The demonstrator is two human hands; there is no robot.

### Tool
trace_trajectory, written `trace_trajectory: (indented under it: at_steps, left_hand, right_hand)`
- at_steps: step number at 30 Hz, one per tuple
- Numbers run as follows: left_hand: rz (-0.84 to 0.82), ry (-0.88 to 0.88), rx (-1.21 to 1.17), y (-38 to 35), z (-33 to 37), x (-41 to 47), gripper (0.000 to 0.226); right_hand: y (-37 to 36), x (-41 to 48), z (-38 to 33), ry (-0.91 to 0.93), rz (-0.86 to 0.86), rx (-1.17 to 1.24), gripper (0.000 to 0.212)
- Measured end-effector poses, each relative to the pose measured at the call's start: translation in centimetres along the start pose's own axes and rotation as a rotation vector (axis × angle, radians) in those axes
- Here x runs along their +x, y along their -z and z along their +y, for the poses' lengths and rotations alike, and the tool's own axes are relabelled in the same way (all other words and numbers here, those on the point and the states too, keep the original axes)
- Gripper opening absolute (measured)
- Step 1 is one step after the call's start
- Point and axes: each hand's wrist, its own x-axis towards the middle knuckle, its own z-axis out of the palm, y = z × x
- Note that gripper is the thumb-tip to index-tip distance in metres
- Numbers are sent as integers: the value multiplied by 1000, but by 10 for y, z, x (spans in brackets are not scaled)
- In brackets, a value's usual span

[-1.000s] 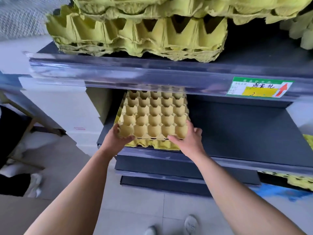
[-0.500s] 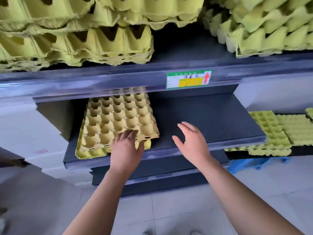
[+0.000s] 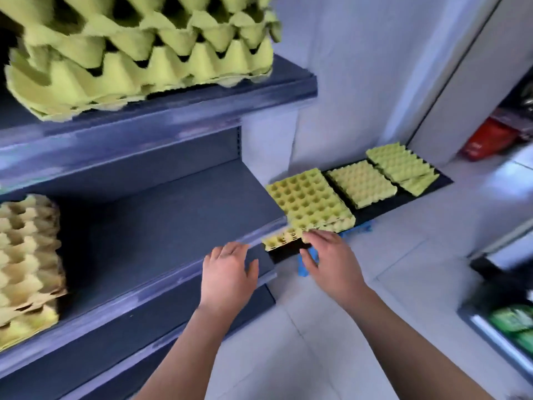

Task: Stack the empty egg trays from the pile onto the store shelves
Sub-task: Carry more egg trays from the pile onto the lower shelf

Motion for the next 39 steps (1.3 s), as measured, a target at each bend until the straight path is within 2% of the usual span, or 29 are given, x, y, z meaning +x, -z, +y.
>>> trace_trajectory:
  at_steps: [8, 11, 17, 26, 33, 39]
  left_hand:
    - [-124, -139, -78, -87, 138, 75, 28]
    - [-159, -188, -78, -119, 179, 111, 34]
    - [-223, -258, -88, -188, 264, 206, 41]
    - [-317, -345, -17, -263, 394, 349, 41]
    - [-399, -318, -17, -343, 476, 425, 45]
    - [-449, -135, -43, -421, 544, 484, 48]
  right_hand:
    - [53, 6, 159, -222, 59, -78, 26]
    - [64, 20, 215, -316, 82, -52, 32]
    - [89, 74, 331, -450, 81, -85, 41]
    - [130, 164, 484, -602, 74, -104, 38]
    - [141, 221, 611, -617, 20, -100, 40]
    - [148, 280, 732, -580, -68, -54, 34]
